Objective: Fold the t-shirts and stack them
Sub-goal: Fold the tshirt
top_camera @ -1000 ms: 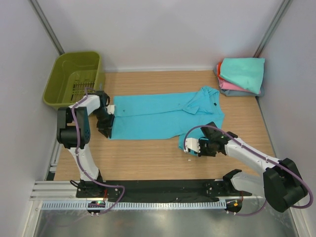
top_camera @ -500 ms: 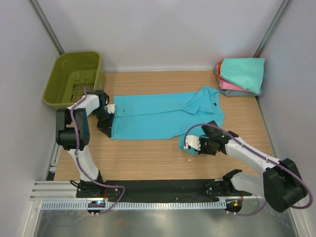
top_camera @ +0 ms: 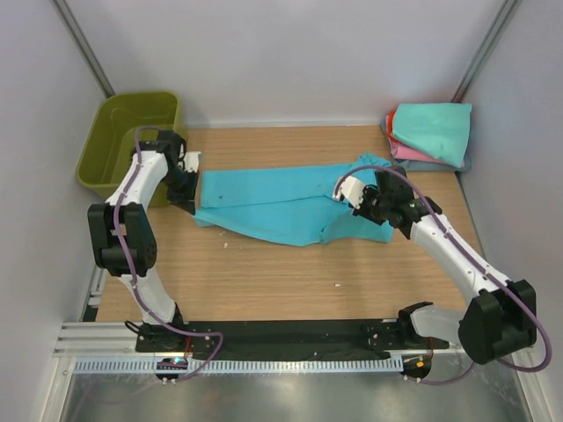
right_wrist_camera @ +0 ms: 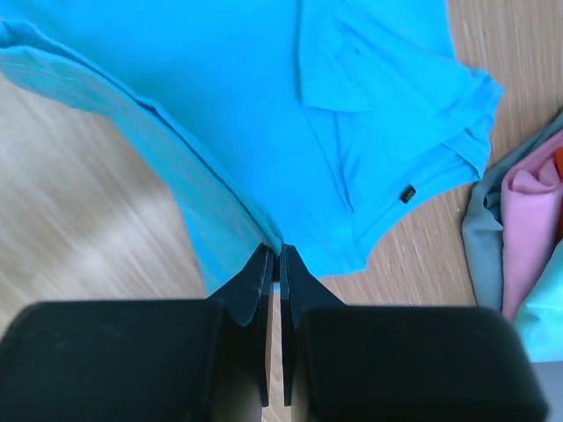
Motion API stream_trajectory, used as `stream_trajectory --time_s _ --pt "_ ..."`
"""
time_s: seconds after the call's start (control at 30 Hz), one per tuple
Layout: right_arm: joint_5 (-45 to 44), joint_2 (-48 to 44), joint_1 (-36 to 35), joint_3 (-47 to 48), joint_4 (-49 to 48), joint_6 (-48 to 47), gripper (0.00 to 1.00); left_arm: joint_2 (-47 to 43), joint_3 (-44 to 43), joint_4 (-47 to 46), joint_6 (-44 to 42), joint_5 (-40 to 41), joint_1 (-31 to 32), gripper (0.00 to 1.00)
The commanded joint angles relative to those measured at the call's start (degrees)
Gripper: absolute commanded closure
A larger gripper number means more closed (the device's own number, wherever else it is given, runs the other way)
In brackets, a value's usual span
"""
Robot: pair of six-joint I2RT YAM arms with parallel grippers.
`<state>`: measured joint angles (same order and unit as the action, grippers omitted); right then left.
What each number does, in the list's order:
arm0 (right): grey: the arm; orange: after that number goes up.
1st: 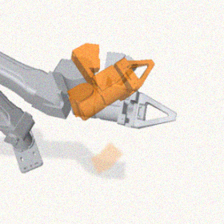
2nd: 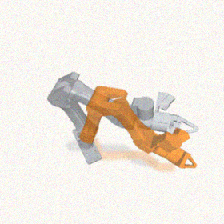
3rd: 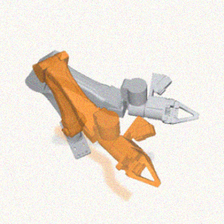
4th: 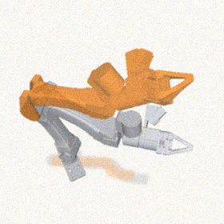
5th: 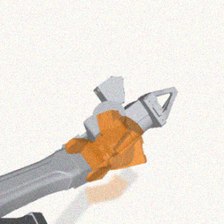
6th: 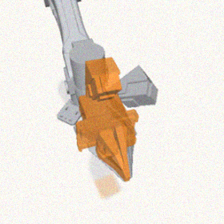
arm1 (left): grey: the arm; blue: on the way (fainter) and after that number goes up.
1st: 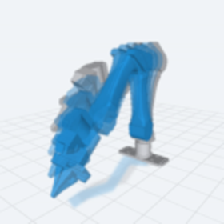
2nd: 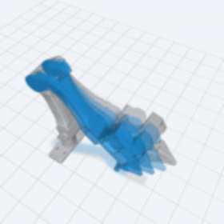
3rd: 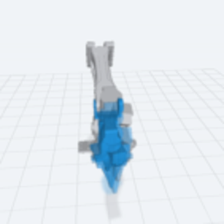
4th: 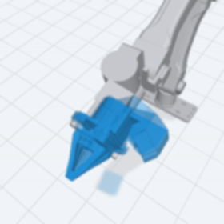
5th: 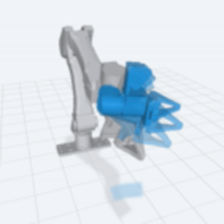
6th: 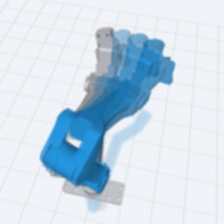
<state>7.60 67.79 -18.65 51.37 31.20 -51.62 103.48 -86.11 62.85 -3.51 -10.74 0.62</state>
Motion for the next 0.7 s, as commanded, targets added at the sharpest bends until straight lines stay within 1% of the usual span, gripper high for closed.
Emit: stream_trajectory --time_s 0.0,0.13,0.23,0.27,0.33,0.37,0.47,0.57,0.6,0.67 --pt "-0.13 3.74 3.44 5.03 -3.42 2.31 0.99 2.16 -4.06 2.19 -0.89 -0.69 -0.36 1.0" --pt "-0.04 7.53 6.17 9.17 -5.09 2.75 0.98 5.23 -9.94 2.45 -1.24 0.46 -0.36 1.0" --pt "-0.12 10.25 7.14 12.6 -6.41 2.66 0.98 8.22 -13.38 3.24 -1.5 0.64 -0.36 1.0" --pt "-0.12 11.65 7.4 13.57 -7.2 2.66 0.99 9.18 -16.08 3.94 -1.41 0.55 -0.36 1.0" --pt "-0.21 13.32 7.84 16.55 -7.56 2.57 0.99 11.82 -18.73 4.38 -1.41 0.63 -0.36 1.0" --pt "-0.21 15.07 8.02 17.52 -8.17 2.4 0.98 12.7 -21.97 4.91 -1.41 0.9 -0.36 1.0" --pt "-0.39 18.67 8.72 22.17 -9.66 1.96 0.99 17.7 -28.12 6.49 -1.76 1.51 -0.36 1.0" --pt "-0.39 22.2 8.81 24.99 -10.8 1.52 0.98 20.87 -33.15 8.33 -2.38 1.34 -0.36 1.0" --pt "-0.48 24.73 8.99 26.83 -11.16 1.26 0.99 22.01 -36.9 8.86 -3.16 1.25 -0.36 1.0" --pt "-0.83 27.21 9.16 28.77 -11.95 0.99 0.99 25.79 -40.87 10.01 -3.61 1.6 -0.36 1.0"
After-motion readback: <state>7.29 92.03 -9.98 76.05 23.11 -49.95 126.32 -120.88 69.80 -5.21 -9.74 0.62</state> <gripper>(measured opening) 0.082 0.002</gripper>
